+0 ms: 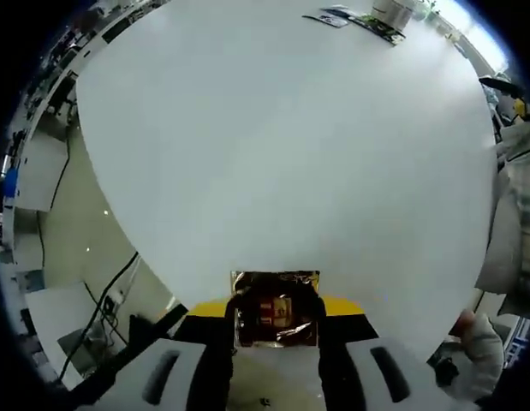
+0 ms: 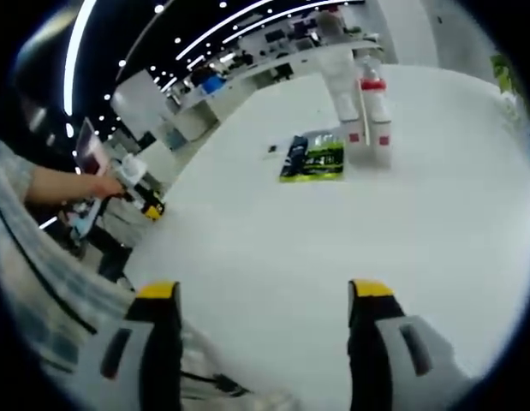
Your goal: Arrange the skincare products in the storage area until every visible bottle or jar stands upright without overlapping.
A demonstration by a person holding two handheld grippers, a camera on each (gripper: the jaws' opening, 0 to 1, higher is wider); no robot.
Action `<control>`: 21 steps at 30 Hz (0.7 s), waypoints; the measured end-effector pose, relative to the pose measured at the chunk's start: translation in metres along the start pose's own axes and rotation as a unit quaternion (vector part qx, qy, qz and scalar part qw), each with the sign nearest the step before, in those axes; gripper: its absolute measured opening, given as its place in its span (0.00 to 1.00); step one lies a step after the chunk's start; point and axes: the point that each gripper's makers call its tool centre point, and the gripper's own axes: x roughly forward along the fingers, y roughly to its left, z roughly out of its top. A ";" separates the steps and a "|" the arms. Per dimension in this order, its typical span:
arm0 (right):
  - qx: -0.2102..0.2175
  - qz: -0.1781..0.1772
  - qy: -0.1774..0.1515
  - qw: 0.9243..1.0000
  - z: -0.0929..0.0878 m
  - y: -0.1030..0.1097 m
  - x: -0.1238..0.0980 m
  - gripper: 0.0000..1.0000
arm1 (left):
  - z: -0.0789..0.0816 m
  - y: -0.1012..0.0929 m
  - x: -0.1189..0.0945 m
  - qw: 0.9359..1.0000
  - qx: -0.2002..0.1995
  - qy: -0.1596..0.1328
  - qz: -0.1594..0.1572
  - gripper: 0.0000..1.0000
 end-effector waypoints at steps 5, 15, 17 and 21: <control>0.000 0.003 -0.004 1.000 0.000 0.000 -0.001 0.78 | 0.003 -0.008 -0.006 1.000 0.004 -0.003 0.001 0.38; 0.002 0.014 -0.015 1.000 0.005 0.000 0.001 0.78 | 0.071 -0.037 -0.036 0.995 0.054 -0.089 0.012 0.38; 0.003 0.017 -0.016 1.000 0.006 0.000 0.002 0.78 | 0.086 -0.048 -0.041 0.992 0.075 -0.100 0.013 0.38; 0.005 0.024 -0.019 1.000 0.007 0.002 0.003 0.77 | 0.115 -0.074 -0.048 0.985 0.120 -0.124 0.009 0.38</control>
